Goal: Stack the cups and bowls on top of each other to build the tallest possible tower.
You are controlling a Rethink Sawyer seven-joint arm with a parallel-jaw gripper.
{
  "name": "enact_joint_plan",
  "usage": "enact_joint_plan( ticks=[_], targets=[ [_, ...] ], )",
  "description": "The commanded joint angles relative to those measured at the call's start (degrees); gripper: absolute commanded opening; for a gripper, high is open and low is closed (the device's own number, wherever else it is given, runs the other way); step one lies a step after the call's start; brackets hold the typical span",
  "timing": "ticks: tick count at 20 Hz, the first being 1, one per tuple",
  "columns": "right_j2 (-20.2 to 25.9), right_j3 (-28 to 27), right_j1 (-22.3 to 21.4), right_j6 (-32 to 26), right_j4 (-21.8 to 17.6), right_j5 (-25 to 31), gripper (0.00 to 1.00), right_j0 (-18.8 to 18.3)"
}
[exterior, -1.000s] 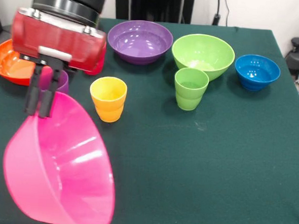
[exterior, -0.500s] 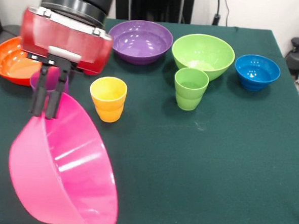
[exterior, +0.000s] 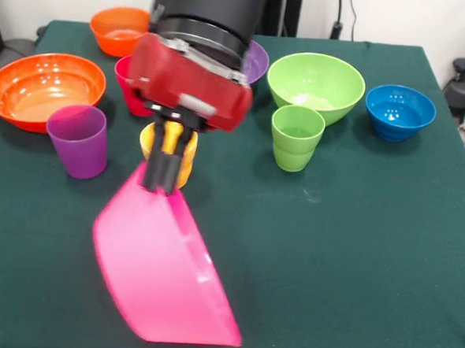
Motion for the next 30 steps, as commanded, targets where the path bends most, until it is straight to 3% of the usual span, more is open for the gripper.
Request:
enact_joint_plan(
  ticks=[1, 9, 16, 22, 30],
  targets=[
    [-14.2, -1.5, 8.7, 5.1, 7.5, -10.8, 0.0, 4.8],
    [-20.5, 0.9, 13.1, -0.1, 18.1, -18.9, 0.0, 7.1],
    [-21.0, 0.8, 12.7, 1.5, 18.2, -18.6, 0.0, 7.5],
    [-18.4, -1.3, 10.5, 3.6, 13.2, -14.5, 0.0, 5.9],
    [-25.2, -1.3, 16.0, -0.8, 21.4, -23.6, 0.0, 6.8]
  ],
)
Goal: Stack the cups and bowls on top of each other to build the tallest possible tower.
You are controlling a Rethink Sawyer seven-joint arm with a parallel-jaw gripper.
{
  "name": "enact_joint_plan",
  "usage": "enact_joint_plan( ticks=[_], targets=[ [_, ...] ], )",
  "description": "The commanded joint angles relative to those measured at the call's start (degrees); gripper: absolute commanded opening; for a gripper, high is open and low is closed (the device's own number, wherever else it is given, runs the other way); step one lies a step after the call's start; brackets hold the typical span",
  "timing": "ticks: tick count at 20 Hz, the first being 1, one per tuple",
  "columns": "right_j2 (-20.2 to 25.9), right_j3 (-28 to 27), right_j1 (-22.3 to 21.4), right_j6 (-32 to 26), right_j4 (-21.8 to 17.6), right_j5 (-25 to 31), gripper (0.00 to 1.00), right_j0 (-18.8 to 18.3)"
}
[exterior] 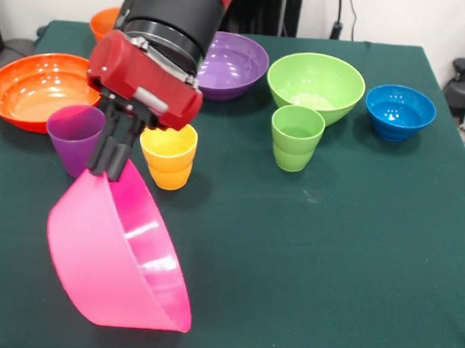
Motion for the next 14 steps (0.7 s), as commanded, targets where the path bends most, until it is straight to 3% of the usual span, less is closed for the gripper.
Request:
enact_joint_plan(
  ticks=[1, 5, 8, 14],
  targets=[
    [-1.9, -1.1, 3.6, -1.6, 5.3, -6.7, 0.0, 0.1],
    [-3.9, -1.0, 5.4, -2.5, 8.0, -9.7, 0.0, 0.2],
    [-4.9, -1.6, 5.8, -2.3, 7.9, -10.2, 0.0, 0.1],
    [-7.0, -2.0, 9.9, -3.9, 12.8, -15.7, 0.0, -0.8]
  ],
)
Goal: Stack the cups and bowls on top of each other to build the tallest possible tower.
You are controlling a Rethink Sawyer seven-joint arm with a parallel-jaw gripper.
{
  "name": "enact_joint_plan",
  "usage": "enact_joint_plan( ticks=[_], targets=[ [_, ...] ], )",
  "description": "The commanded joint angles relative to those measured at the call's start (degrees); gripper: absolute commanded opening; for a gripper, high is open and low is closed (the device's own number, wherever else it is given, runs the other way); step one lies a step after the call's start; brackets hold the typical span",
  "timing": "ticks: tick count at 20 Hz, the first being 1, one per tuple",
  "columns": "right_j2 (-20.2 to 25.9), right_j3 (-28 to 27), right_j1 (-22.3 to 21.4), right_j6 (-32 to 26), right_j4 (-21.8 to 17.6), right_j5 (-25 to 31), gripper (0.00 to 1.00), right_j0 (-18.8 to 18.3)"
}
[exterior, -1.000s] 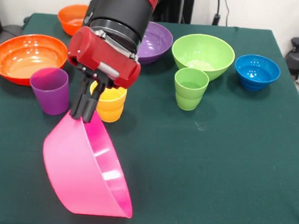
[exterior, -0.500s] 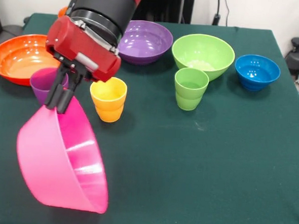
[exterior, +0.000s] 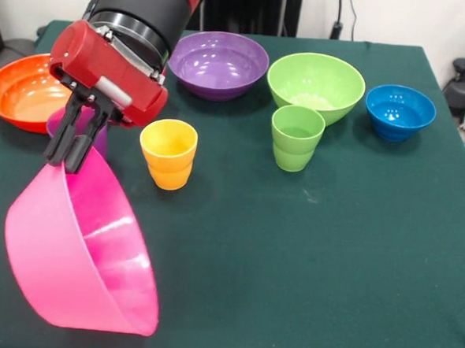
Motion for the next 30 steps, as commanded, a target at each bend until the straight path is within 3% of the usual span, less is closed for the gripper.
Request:
enact_joint_plan(
  ticks=[1, 7, 16, 22, 30],
  targets=[
    [1.0, -1.8, 4.3, -4.3, 5.3, -5.0, 0.0, -0.7],
    [-1.4, -0.7, 8.1, -6.2, 11.3, -11.0, 0.0, -0.1],
    [-3.8, -2.7, 13.4, -6.6, 15.7, -16.9, 0.0, -1.6],
    [-5.6, -5.1, 15.9, -5.2, 15.7, -18.7, 0.0, -3.2],
    [-6.4, -2.5, 18.9, -5.9, 21.5, -23.3, 0.0, -2.0]
  ],
)
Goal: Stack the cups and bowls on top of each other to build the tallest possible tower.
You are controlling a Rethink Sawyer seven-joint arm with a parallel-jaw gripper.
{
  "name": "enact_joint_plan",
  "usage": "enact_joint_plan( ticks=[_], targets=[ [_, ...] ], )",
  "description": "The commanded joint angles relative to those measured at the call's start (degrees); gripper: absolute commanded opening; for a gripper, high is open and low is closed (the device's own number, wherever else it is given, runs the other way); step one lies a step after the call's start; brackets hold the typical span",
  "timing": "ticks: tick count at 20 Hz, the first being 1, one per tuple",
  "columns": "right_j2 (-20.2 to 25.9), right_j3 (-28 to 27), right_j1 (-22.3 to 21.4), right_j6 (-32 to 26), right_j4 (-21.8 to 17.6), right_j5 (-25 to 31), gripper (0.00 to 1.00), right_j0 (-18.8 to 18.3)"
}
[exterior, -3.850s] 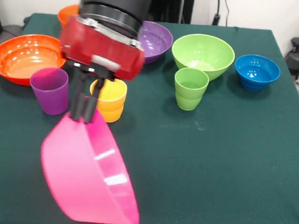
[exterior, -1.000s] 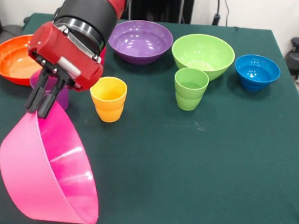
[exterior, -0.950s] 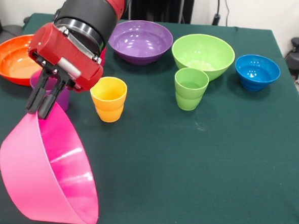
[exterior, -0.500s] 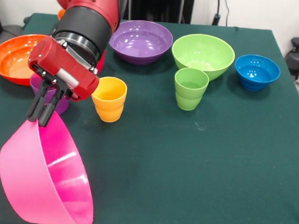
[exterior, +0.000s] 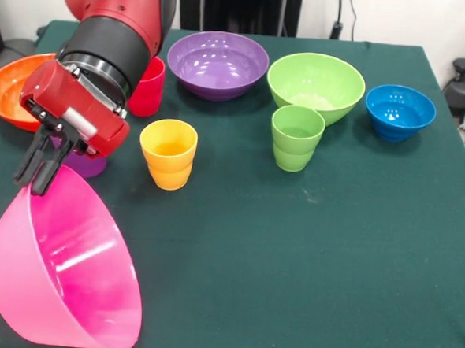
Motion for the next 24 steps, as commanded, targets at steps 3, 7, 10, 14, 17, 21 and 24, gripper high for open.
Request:
enact_joint_plan(
  ticks=[3, 7, 10, 14, 17, 21, 24],
  targets=[
    [3.7, -2.2, 4.6, -4.7, 5.3, -2.0, 0.0, 0.4],
    [3.0, -0.1, 4.8, -3.4, 6.8, -0.9, 0.0, 2.2],
    [2.4, 1.3, 4.8, -2.9, 8.0, -0.3, 0.0, 3.8],
    [1.6, 3.0, 4.7, -2.2, 9.7, 1.1, 0.0, 6.0],
    [2.0, 3.6, 5.0, -0.8, 10.1, 1.9, 0.0, 6.9],
    [2.4, 4.4, 4.7, 1.2, 10.2, 3.8, 0.0, 8.3],
    [2.9, 4.7, 4.2, 2.8, 9.7, 5.8, 0.0, 9.1]
  ],
)
